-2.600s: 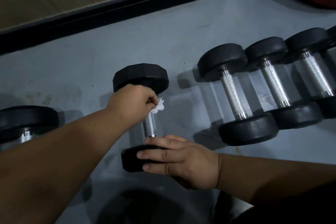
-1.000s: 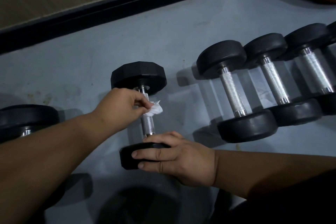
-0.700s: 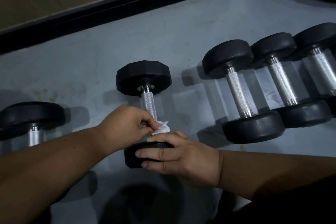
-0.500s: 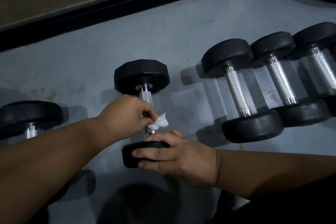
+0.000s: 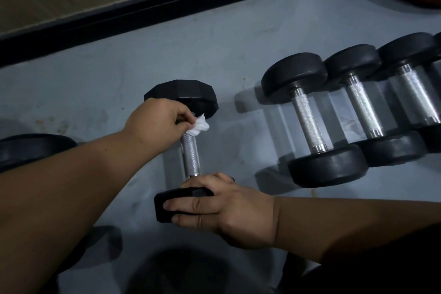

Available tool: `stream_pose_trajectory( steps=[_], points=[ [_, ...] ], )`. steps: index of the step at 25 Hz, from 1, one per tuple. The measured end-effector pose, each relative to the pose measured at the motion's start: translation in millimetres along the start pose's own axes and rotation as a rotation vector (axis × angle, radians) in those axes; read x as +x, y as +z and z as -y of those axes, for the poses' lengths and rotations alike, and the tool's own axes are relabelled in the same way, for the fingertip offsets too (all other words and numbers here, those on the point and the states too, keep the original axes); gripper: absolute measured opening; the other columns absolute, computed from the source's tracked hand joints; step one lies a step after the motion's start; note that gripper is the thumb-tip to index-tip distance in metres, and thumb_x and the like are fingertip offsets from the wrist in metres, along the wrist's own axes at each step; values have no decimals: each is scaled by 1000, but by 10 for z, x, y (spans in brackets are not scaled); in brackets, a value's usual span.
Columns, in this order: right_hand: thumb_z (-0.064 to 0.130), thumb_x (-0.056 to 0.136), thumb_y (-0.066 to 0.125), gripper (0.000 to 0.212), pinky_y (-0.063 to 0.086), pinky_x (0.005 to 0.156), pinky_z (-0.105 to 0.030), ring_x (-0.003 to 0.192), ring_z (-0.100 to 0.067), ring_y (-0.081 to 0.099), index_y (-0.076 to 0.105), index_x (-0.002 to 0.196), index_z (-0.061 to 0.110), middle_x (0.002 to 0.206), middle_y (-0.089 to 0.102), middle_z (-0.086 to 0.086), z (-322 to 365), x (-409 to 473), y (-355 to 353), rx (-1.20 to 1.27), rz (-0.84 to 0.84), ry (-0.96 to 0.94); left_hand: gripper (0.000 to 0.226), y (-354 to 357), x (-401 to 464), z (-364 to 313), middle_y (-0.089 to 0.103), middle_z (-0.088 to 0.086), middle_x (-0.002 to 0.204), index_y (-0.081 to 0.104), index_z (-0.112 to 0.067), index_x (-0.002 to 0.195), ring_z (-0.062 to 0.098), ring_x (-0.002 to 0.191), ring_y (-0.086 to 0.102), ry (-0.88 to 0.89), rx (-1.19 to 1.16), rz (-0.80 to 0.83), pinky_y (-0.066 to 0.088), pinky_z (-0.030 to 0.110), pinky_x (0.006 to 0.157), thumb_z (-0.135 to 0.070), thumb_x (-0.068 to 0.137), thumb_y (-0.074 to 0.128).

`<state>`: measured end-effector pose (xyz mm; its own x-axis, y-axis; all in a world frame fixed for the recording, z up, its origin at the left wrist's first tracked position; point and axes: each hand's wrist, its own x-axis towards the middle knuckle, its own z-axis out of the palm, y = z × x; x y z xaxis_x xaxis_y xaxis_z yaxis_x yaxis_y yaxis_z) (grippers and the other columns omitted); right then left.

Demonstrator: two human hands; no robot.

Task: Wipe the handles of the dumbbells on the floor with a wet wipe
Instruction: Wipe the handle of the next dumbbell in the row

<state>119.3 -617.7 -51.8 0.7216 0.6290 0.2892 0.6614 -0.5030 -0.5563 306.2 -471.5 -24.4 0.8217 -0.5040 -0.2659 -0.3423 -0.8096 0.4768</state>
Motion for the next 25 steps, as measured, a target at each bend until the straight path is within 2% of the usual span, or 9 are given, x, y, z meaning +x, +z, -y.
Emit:
stream_pose_trajectory(
  steps=[3,6,8,12,14,16,18,21,25],
  points=[
    [8,100,56,40,39,99,-48,135,-36,42,60,140,16,153,49,3,14,43,19,-3,17,0,13,52,-33,22,74,-17,90,76,-35,88,5,88,69,-11,-16,-74,57,34,82,-23,82,73],
    [9,99,56,42,40,97,-50,135,-36,42,59,141,16,153,49,4,32,96,39,-11,45,-9,15,63,-67,24,75,-16,92,77,-31,87,2,88,69,-22,-90,-74,57,32,87,-17,82,74],
    [11,99,55,41,41,96,-51,134,-36,43,60,140,16,152,50,4,44,137,45,-15,54,-17,15,24,-125,38,75,-14,91,78,-28,86,-1,88,69,-30,-143,-12,56,29,90,-15,80,77],
    [15,99,57,41,39,100,-48,135,-35,41,60,140,18,152,49,4,65,224,93,-75,68,-43,16,-15,-400,38,76,-15,90,79,-27,83,-10,87,67,-51,-224,103,49,9,87,-12,79,79],
    [15,100,56,38,38,103,-51,135,-36,43,61,138,15,151,51,1,77,263,140,-81,58,-50,13,20,-553,30,75,-19,86,79,-28,80,-11,85,66,-54,-222,186,50,9,85,-15,79,80],
    [13,101,56,34,34,108,-55,133,-37,45,63,135,12,149,54,-2,80,295,169,-63,42,-59,7,25,-652,29,74,-22,82,79,-32,80,-10,83,67,-44,-199,312,52,13,85,-26,78,82],
    [12,101,55,33,33,109,-55,132,-38,46,64,134,10,148,55,-4,87,323,176,-52,44,-76,8,-13,-653,68,73,-24,83,79,-36,83,-10,84,67,4,-118,372,54,18,84,-32,78,81],
    [10,99,57,38,37,105,-54,137,-39,41,61,137,9,151,51,-6,81,330,158,-53,88,-90,13,-31,-517,65,73,-22,87,77,-39,89,-4,83,66,105,74,254,55,25,80,-30,81,75],
    [9,99,54,40,37,105,-53,141,-40,36,59,139,8,153,49,-7,78,333,146,-40,119,-99,13,-20,-213,73,74,-15,87,76,-34,89,6,81,67,52,57,63,56,28,79,-22,83,71]
  ],
)
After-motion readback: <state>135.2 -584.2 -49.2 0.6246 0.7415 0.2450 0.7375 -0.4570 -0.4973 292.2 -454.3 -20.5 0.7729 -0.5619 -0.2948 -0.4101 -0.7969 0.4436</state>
